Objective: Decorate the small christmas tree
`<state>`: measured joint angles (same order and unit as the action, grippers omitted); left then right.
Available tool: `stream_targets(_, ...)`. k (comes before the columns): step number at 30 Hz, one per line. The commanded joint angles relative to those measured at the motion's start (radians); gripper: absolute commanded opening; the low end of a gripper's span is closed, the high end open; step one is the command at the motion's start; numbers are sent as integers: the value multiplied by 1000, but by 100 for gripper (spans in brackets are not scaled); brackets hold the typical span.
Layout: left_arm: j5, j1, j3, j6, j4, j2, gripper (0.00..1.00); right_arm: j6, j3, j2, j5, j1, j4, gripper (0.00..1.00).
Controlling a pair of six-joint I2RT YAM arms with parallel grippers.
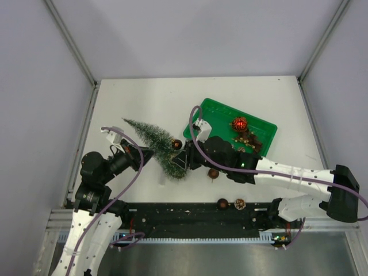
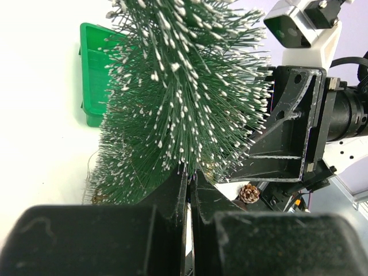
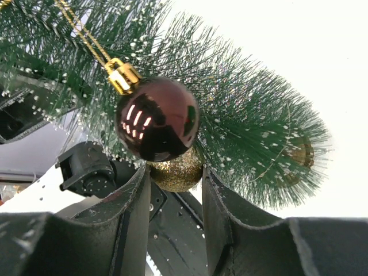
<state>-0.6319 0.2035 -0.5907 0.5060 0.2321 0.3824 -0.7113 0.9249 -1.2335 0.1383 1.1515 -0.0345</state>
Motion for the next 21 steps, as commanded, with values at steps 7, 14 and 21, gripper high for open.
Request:
stream_targets(7, -23, -4, -9, 9, -66, -19, 0, 24, 43, -26, 58, 17, 74, 24)
stream_targets(14, -23, -6, -1, 11, -70, -20, 0, -17, -35, -15, 133, 25, 36, 25)
stream_targets(21, -22, -6, 5, 12, -70, -22, 0, -34, -104, 52, 150, 33, 50, 36)
